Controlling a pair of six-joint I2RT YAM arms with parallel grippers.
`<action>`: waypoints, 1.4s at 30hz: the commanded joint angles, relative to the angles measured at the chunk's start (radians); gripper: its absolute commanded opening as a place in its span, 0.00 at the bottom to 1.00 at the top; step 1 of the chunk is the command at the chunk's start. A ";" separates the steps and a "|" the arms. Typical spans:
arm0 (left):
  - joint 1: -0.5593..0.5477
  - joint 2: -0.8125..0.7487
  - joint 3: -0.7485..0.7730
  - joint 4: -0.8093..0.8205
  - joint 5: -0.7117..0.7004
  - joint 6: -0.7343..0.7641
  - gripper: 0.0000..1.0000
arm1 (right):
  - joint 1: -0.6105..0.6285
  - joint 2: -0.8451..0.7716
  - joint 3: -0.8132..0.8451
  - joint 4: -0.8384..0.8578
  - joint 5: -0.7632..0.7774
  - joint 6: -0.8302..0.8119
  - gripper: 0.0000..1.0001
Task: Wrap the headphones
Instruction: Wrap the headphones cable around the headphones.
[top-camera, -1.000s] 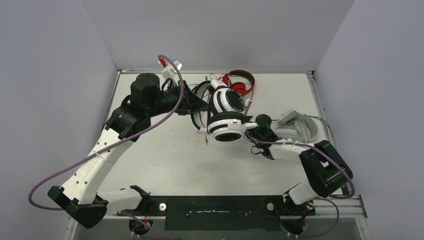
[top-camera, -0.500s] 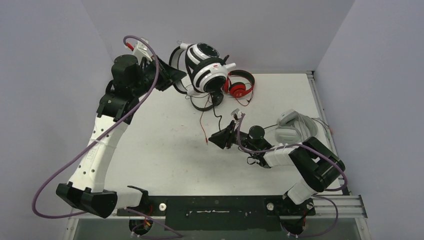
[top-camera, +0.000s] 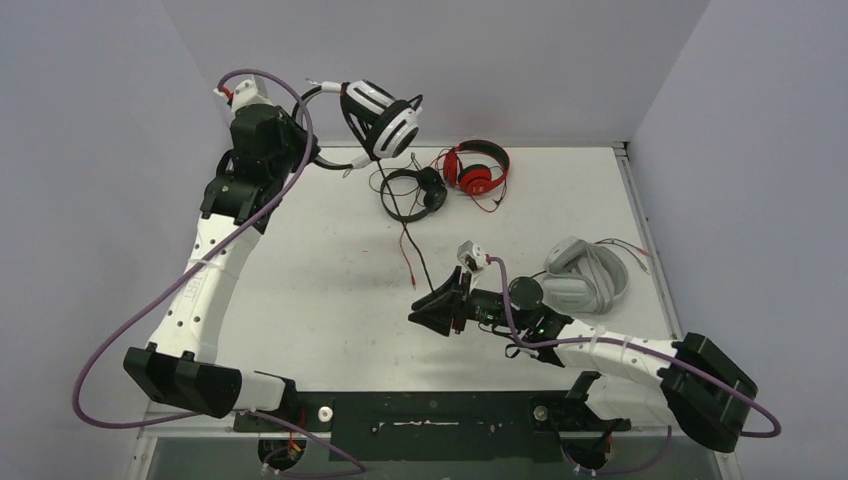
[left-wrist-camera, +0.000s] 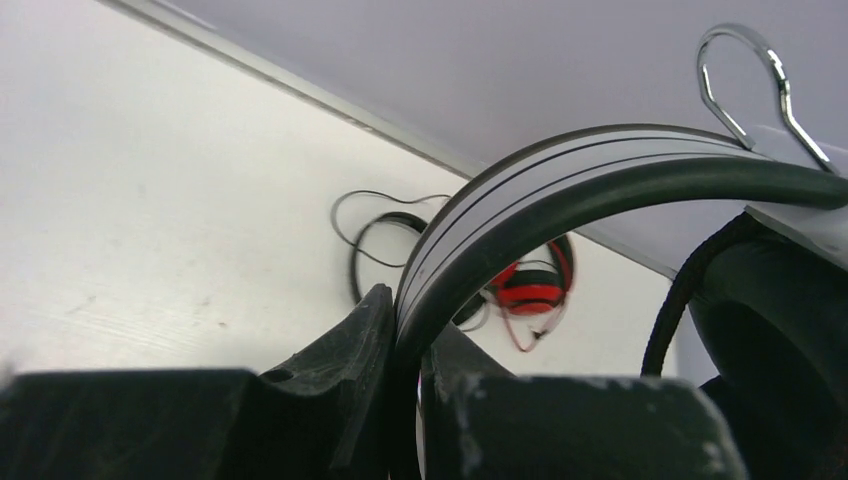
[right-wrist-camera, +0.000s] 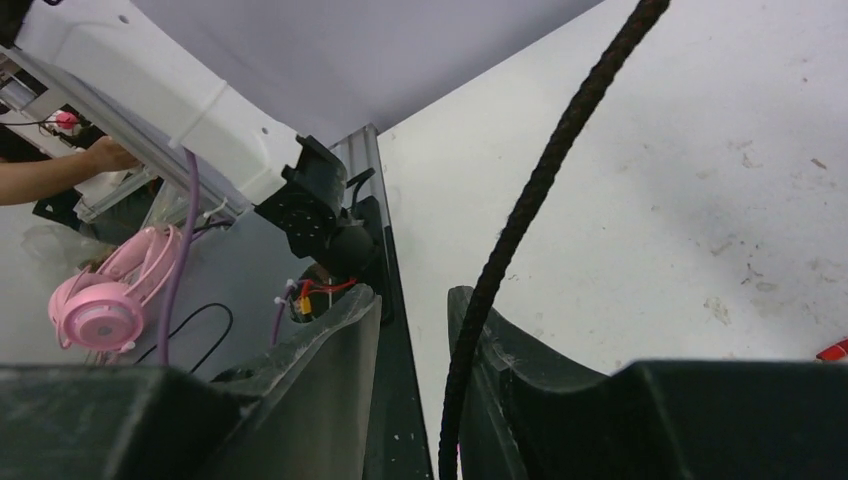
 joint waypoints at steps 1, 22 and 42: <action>0.007 0.002 0.017 0.065 -0.216 0.061 0.00 | 0.016 -0.117 0.094 -0.186 -0.040 -0.032 0.33; -0.310 -0.093 -0.427 0.316 -0.313 0.743 0.00 | -0.260 0.096 0.954 -0.867 -0.044 -0.152 0.19; -0.327 -0.303 -0.343 -0.014 0.227 0.602 0.00 | -0.508 0.184 0.898 -0.983 -0.098 -0.233 0.09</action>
